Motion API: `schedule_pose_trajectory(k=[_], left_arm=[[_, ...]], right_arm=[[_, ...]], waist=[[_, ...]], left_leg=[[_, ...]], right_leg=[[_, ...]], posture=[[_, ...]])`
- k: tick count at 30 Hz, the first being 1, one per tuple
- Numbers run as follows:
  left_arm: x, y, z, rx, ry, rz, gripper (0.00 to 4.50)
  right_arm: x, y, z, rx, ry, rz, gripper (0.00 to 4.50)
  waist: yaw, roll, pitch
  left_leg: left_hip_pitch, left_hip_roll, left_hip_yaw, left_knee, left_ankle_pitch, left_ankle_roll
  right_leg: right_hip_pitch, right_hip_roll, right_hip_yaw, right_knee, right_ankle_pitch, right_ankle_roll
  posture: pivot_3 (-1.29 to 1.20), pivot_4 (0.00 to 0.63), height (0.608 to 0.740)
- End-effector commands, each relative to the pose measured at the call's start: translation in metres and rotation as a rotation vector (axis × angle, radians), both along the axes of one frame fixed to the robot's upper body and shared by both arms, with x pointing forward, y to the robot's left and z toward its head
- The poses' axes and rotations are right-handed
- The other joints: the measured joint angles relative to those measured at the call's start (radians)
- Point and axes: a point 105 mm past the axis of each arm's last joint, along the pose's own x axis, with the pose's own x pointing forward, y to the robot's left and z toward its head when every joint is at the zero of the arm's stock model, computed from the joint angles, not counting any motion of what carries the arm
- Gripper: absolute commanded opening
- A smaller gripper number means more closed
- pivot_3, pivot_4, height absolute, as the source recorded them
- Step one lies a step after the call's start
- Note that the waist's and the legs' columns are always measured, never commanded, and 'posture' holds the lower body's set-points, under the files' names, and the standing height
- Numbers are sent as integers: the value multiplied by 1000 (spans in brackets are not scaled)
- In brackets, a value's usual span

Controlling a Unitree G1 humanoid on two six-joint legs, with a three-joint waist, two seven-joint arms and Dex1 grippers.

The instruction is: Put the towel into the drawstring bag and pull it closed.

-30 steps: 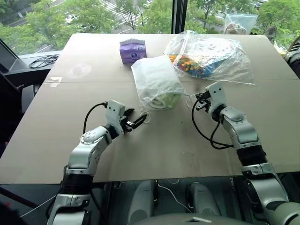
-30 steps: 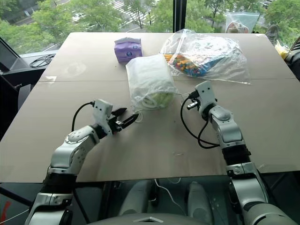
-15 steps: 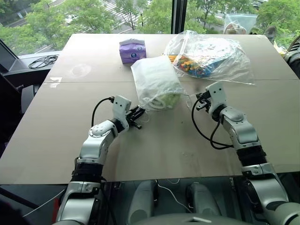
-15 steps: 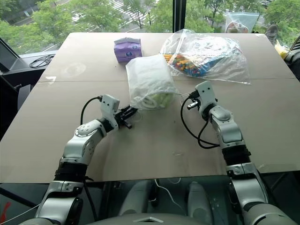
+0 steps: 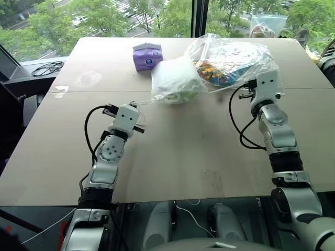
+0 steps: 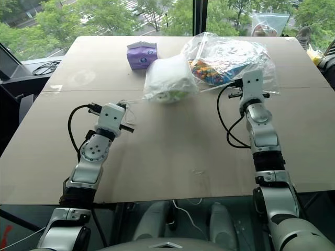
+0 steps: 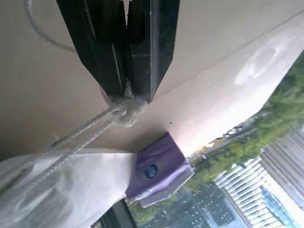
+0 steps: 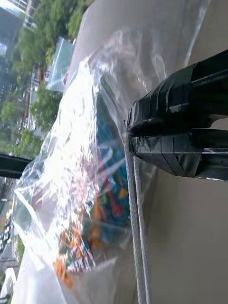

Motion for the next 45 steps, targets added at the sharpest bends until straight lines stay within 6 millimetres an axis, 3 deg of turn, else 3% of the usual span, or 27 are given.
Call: schedule_pose_trajectory(k=[1,6,14,17,22,28,31,36,38,39,40,41,42,45], left_arm=[[-5,19,35,69,-164,135,44],[-7,39,41,88,-193,262,44],[-24,102,32,-164,-189,567,44],[-31,118,27,-229,-188,643,44],[-31,122,30,-244,-200,658,44],[-32,127,29,-279,-207,685,44],[-15,110,20,-366,-158,543,44],[14,55,12,-345,-27,176,44],[20,27,6,-291,65,-16,0],[21,17,3,-272,102,-86,0],[20,8,-1,-248,148,-157,0],[17,1,-5,-238,189,-218,0],[15,-4,-8,-230,220,-264,531],[-1,-13,-17,-199,305,-399,1556]], right_arm=[[-5,-37,21,57,-94,-177,0],[-10,-63,20,150,-109,-318,0],[-25,-110,6,313,-88,-553,0],[-34,-124,2,350,-92,-638,0],[-43,-134,0,379,-96,-707,0],[-41,-131,-1,399,-92,-705,0],[-17,-101,-2,447,-44,-479,0],[6,-34,10,406,15,4,0],[-2,15,6,313,109,352,652],[-9,30,1,263,153,468,867],[-17,41,-8,206,215,567,1393],[-25,44,-16,149,255,625,1766],[-31,45,-21,100,280,667,2378],[-47,33,-39,-7,365,739,3504]], waist=[[0,0,0],[-2,0,0],[-3,0,0],[-3,0,0],[-2,0,0],[-3,0,0],[-4,0,0],[-3,0,0],[-4,0,0],[-4,0,0],[-4,0,0],[-3,0,0],[-3,0,0],[-1,0,0]], left_leg=[[0,0,1,0,1,1],[0,0,5,0,2,3],[0,1,5,0,3,2],[0,1,5,0,4,3],[0,1,6,0,4,2],[0,1,6,0,4,2],[0,2,6,0,4,2],[0,2,8,1,3,4],[0,2,8,1,3,5],[0,2,8,1,2,5],[0,3,8,1,2,5],[0,3,8,1,2,5],[0,3,8,1,2,5],[0,3,5,1,2,5]], right_leg=[[0,0,0,0,0,0],[0,0,0,0,0,0],[0,0,0,1,0,0],[0,0,1,1,0,0],[0,1,1,1,0,0],[0,1,1,1,0,0],[0,1,1,1,0,0],[0,2,1,2,0,0],[0,2,1,1,0,0],[0,2,1,1,0,0],[0,2,1,1,0,0],[0,2,1,1,0,0],[0,2,1,1,0,0],[0,2,1,1,0,0]], posture=[[0,150,739],[0,150,739],[0,150,739],[0,150,739],[0,150,739],[0,150,739],[0,150,739],[0,150,739],[0,150,739],[0,150,739],[0,150,739],[0,150,739],[0,150,739],[0,150,739]])
